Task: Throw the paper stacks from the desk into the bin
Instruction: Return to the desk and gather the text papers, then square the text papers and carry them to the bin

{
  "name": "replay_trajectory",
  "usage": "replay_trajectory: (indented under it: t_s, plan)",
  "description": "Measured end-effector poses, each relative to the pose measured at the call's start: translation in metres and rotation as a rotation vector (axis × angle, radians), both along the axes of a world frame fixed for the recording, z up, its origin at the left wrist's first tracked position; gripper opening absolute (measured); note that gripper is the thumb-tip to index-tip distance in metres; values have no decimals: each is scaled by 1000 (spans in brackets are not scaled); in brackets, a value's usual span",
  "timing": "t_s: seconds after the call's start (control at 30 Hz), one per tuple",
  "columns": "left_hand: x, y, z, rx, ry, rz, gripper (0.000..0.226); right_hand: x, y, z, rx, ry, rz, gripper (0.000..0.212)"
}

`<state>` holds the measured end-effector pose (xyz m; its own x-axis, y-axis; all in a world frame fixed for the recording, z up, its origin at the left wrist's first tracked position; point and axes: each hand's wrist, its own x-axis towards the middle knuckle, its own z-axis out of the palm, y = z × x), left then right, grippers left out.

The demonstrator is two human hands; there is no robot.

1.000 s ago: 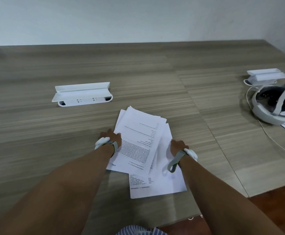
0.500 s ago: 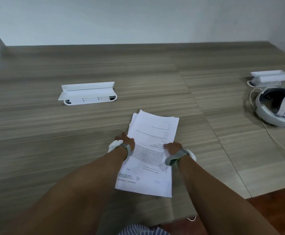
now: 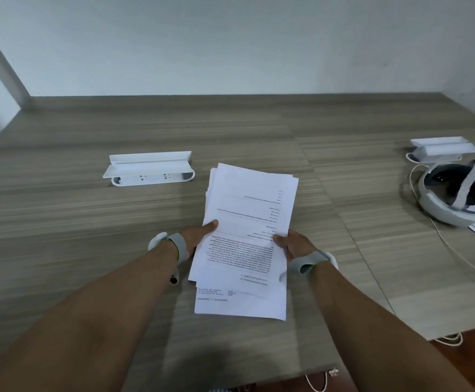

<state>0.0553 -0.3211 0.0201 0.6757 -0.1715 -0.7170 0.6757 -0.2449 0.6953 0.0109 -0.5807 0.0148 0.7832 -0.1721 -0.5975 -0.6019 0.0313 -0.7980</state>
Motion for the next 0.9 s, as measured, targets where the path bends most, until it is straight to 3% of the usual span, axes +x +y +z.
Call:
replay_trajectory:
  t_s: [0.13, 0.23, 0.37, 0.5, 0.73, 0.9]
  plan:
    - [9, -19, 20, -35, -227, 169, 52, 18, 10, 27, -159, -48, 85, 40]
    - [21, -22, 38, -69, -313, 198, 50, 36, 12, 47, -88, -133, -13, 39]
    - [31, -18, 58, -179, -357, 294, 48, 53, 16, 67, 106, -249, -157, 38]
    - [36, -18, 75, -325, -367, 354, 52, 60, 20, 81, 205, -324, -162, 39]
    - [17, -11, 67, -316, -396, 319, 47, 40, 19, 60, 238, -330, -73, 25]
    - [7, -14, 54, -246, -366, 255, 44, 30, 20, 43, 89, -277, -70, 24]
